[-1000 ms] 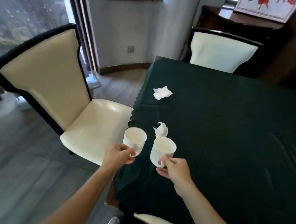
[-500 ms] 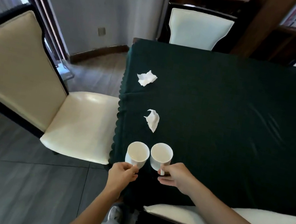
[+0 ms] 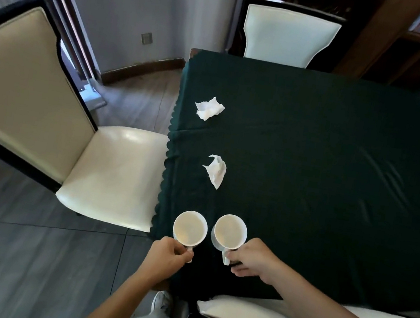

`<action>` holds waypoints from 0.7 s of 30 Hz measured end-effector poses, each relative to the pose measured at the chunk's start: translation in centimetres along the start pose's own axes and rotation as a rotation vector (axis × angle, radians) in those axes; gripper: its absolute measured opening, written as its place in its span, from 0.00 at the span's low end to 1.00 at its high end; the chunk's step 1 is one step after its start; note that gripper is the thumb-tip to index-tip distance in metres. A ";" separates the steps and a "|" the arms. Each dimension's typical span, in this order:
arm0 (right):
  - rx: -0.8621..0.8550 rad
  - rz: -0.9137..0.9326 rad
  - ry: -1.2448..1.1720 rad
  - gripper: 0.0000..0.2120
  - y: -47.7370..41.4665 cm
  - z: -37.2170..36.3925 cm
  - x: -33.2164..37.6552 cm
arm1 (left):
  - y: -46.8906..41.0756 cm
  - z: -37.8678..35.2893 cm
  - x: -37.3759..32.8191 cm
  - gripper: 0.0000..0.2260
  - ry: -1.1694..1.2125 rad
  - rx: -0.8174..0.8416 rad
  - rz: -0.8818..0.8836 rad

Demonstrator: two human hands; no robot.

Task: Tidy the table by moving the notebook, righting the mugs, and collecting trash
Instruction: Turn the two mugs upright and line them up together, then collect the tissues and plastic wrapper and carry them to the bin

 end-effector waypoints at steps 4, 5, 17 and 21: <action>0.148 -0.030 0.326 0.13 -0.9 1.2 0.1 | -0.1 1.0 -0.2 0.13 -0.141 0.182 0.048; 0.180 -0.038 0.466 0.14 -1.3 2.0 0.3 | -0.1 1.5 -0.2 0.09 -0.190 0.238 0.078; -0.039 0.225 0.952 0.13 -8.6 11.1 12.3 | -9.1 11.9 -9.0 0.10 -0.134 -0.109 0.143; -0.081 0.357 0.875 0.15 -10.3 10.5 16.5 | -12.1 11.0 -11.8 0.13 -0.037 -0.157 0.111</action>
Point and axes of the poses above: each hand's wrist, its own y-axis away from the middle knuckle, its own z-axis out of the back of the hand, x = y × z, the point moved 9 cm from there along -y, towards the middle knuckle, and after that the axes turned 7 degrees about x, right-handed, at the moved point
